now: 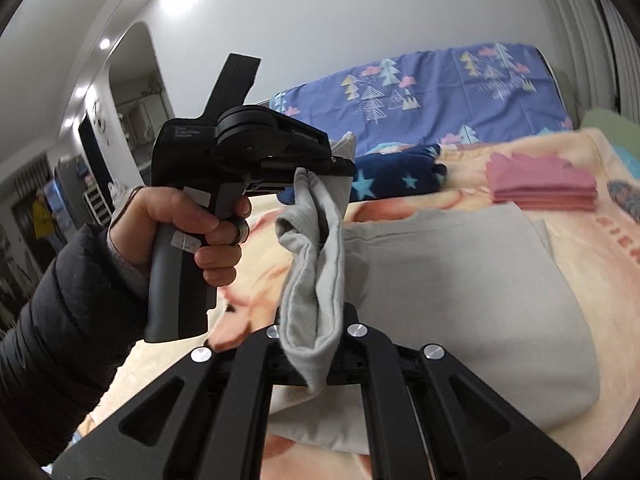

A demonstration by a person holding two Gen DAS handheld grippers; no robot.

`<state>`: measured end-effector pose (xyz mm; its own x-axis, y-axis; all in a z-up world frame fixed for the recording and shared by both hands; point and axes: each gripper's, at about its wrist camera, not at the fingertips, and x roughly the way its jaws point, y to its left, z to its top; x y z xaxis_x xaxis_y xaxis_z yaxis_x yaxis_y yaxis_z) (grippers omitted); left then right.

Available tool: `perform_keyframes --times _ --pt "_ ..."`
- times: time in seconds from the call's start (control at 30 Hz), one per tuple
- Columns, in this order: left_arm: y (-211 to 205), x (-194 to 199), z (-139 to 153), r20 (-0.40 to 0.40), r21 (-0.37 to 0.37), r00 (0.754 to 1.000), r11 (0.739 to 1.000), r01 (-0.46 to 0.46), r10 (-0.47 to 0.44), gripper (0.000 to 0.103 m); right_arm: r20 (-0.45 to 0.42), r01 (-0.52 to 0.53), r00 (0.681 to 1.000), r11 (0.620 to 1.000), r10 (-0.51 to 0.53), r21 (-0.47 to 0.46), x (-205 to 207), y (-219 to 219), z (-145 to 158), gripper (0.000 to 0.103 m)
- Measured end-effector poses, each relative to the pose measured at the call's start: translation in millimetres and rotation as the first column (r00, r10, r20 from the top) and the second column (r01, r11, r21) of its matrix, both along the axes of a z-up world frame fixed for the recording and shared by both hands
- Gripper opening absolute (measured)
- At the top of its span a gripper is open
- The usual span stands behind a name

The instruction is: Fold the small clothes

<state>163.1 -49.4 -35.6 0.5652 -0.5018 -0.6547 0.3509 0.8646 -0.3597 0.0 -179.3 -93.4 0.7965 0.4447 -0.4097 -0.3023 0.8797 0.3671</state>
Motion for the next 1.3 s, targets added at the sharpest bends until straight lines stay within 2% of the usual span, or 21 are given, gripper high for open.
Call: perform_keyframes --times 0.03,0.2,0.43,0.67,0.73,0.8,0.87,0.9,0.97,1.0,1.07,1.17,1.23,1.3 --pt "-14.1 1.4 -0.7 0.002 0.019 1.0 1.0 0.011 -0.011 0.007 0.0 0.0 1.0 1.0 0.0 0.0 0.0 0.0 0.0 0.002" --pt "-81.7 8.4 -11.8 -0.013 0.099 0.998 0.993 0.063 -0.062 0.007 -0.042 0.078 0.996 0.994 -0.075 0.079 -3.4 -54.4 -15.0 0.002" --pt "-166.7 13.7 -42.8 -0.057 0.24 0.989 0.96 0.144 -0.134 0.007 -0.118 0.172 0.981 0.975 -0.157 0.137 -5.2 -118.6 -42.4 0.002" --pt "-204.9 16.2 -65.6 -0.071 0.346 0.988 0.925 0.156 -0.14 0.007 -0.183 0.192 0.97 0.963 -0.158 0.187 -3.3 -145.2 -68.1 0.002" --pt "-209.6 17.8 -69.5 -0.072 0.361 0.988 0.92 0.154 -0.138 0.007 -0.182 0.187 0.971 0.962 -0.152 0.197 -2.9 -147.4 -70.7 0.002" --pt "-213.1 19.5 -73.6 -0.067 0.365 0.988 0.918 0.153 -0.138 0.012 -0.188 0.188 0.971 0.96 -0.15 0.208 1.1 -148.9 -73.0 0.002" --pt "-214.0 19.3 -72.4 -0.051 0.354 0.989 0.923 0.148 -0.139 0.027 -0.216 0.192 0.966 0.952 -0.141 0.238 6.2 -153.7 -79.0 0.002" --pt "-212.7 17.2 -69.0 -0.041 0.348 0.989 0.926 0.145 -0.139 0.03 -0.235 0.196 0.963 0.946 -0.135 0.258 6.9 -157.2 -83.3 0.003" --pt "-209.4 10.0 -57.5 -0.011 0.337 0.989 0.93 0.146 -0.151 0.044 -0.27 0.201 0.955 0.933 -0.119 0.298 7.4 -162.8 -90.8 0.004" --pt "-205.9 2.9 -49.0 0.018 0.343 0.987 0.929 0.141 -0.157 0.046 -0.286 0.202 0.952 0.927 -0.11 0.316 8.6 -165.8 -94.8 0.004" --pt "-193.0 -19.7 -32.4 0.095 0.362 0.978 0.922 0.138 -0.184 0.056 -0.311 0.202 0.946 0.914 -0.089 0.352 10.7 -170.8 -101.1 0.004" --pt "-161.5 -66.0 -21.2 0.18 0.389 0.958 0.911 0.138 -0.222 0.064 -0.31 0.198 0.947 0.911 -0.082 0.363 10.9 -171.6 -101.1 0.004" --pt "-138.7 -100.5 -25.8 0.21 0.423 0.95 0.898 0.124 -0.231 0.069 -0.31 0.197 0.947 0.911 -0.082 0.363 10.6 -171.0 -100.9 0.004" --pt "-113.1 -139.0 -42.6 0.196 0.466 0.956 0.878 0.107 -0.22 0.071 -0.313 0.197 0.947 0.908 -0.078 0.37 11.5 -171.8 -101.7 0.004"
